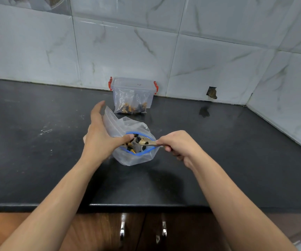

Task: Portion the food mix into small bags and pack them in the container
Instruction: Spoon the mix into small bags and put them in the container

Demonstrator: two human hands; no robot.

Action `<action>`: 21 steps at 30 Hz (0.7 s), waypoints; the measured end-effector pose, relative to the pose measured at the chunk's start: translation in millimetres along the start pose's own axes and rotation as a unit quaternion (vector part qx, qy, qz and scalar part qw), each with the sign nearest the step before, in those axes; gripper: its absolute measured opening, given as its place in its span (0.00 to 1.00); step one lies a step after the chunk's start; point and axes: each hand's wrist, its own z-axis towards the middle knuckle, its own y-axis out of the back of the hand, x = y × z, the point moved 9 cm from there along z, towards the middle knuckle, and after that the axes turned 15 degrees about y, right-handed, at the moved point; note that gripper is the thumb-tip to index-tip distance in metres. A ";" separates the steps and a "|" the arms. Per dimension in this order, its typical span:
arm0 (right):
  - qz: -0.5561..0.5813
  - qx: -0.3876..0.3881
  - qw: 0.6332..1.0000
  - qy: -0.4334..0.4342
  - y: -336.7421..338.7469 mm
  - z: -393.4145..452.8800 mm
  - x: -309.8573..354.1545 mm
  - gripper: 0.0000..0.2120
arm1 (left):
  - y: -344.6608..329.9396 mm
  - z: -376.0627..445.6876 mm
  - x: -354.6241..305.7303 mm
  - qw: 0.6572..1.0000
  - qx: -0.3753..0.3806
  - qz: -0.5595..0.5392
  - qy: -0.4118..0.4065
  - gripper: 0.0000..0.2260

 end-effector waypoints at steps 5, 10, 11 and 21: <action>-0.013 0.036 0.999 0.018 8.5 -8.8 6.5 0.05 | -1.1 -5.9 -9.1 0.999 0.018 0.004 -0.035 0.36; -0.022 0.046 0.998 0.035 19.9 -16.8 25.0 0.08 | 1.8 -5.6 -11.1 0.999 -0.004 0.008 -0.045 0.29; -0.018 0.041 0.998 0.044 23.4 -16.3 32.9 0.12 | 1.4 -5.7 -11.0 0.999 -0.004 0.009 -0.048 0.29; -0.055 0.073 0.987 0.135 11.8 -9.9 106.5 0.14 | -5.4 -5.0 -15.9 0.997 0.011 0.048 -0.054 0.30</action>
